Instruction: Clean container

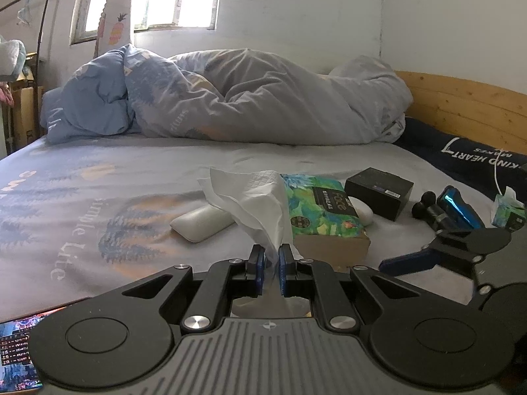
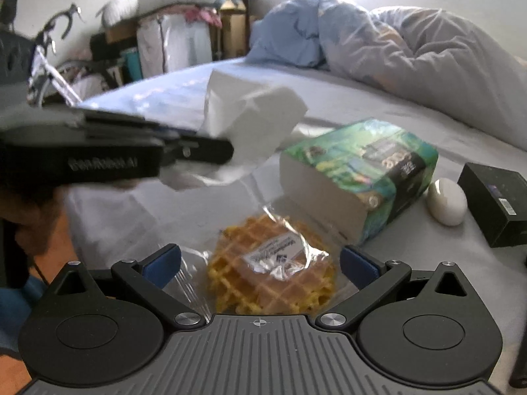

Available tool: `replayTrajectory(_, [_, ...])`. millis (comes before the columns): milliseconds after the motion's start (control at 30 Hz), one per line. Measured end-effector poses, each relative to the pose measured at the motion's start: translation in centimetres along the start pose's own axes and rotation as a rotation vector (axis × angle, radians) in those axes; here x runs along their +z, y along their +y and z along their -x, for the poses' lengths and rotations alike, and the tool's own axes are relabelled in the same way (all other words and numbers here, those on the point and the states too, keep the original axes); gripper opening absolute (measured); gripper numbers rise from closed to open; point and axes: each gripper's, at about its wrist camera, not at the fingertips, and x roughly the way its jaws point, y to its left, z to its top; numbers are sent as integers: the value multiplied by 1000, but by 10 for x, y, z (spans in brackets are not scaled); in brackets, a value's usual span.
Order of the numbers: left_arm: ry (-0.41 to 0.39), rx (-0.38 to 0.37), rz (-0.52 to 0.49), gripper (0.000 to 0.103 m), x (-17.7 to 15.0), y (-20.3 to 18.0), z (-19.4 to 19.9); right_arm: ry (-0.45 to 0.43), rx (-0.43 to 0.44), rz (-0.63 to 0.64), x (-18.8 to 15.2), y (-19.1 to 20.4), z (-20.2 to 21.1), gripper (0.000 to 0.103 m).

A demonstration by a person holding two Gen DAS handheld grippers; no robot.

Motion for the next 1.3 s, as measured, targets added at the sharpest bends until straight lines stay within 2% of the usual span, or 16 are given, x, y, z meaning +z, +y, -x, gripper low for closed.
replayTrajectory(133, [-3, -14, -6, 12, 0, 0, 2, 4, -7, -17, -1, -3, -1, 103])
replayTrajectory(567, [-3, -163, -32, 12, -1, -5, 6, 26, -3, -21, -4, -3, -4, 103])
replayTrajectory(700, [54, -235, -68, 12, -6, -14, -3, 29, -3, -19, -5, -2, -3, 103])
replayTrajectory(833, [94, -271, -95, 12, -10, -22, -8, 32, -4, -16, -6, -2, -3, 103])
replayTrajectory(1300, [151, -197, -101, 12, -16, -24, -20, 38, -6, -9, -3, -2, -5, 103])
